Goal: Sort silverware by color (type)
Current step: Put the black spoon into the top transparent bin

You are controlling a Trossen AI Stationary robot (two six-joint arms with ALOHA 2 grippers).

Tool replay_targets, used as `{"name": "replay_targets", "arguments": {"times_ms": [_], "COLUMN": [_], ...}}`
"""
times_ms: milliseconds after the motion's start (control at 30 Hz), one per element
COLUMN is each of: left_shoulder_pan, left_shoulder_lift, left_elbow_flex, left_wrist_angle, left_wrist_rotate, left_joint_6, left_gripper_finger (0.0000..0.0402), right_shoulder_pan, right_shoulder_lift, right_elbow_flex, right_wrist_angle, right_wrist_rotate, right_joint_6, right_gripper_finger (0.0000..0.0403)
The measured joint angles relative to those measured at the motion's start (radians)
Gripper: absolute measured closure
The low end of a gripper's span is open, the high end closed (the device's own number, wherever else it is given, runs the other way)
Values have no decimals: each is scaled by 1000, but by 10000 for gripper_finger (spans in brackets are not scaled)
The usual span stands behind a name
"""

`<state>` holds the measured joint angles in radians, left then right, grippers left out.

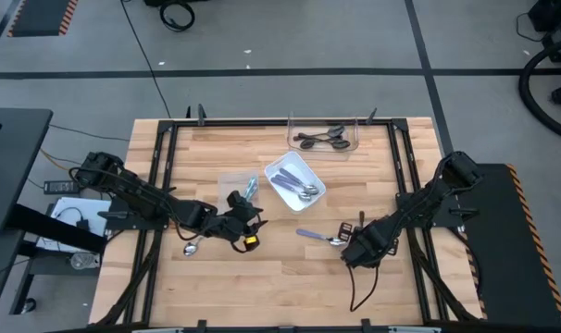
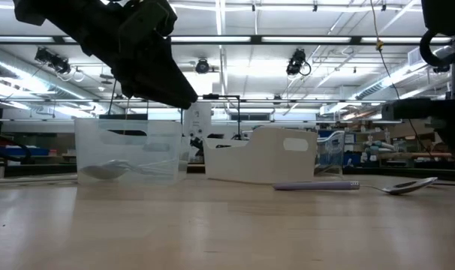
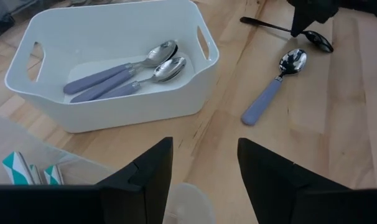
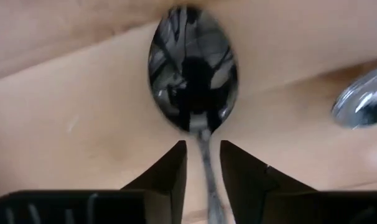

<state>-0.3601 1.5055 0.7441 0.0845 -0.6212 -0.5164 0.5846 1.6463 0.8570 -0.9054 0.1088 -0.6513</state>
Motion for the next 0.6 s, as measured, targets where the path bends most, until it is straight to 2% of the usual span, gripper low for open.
{"name": "replay_targets", "arguments": {"times_ms": [200,367,600], "left_shoulder_pan": [-9,-20,-66], "left_shoulder_lift": [0,0,0], "left_elbow_flex": [0,0,0], "left_wrist_angle": [0,0,31], "left_wrist_rotate": [0,0,0], "left_joint_6": [-27,-42,-107], "left_gripper_finger": [214,214,214], "right_shoulder_pan": [-2,-5,-28], "right_shoulder_lift": [0,-1,-11], "right_elbow_flex": [-11,-21,-23], "right_wrist_angle": [94,108,101], "right_wrist_rotate": [-41,-47,-50], "right_joint_6": [-31,-67,-64], "right_gripper_finger": [348,385,383]}}
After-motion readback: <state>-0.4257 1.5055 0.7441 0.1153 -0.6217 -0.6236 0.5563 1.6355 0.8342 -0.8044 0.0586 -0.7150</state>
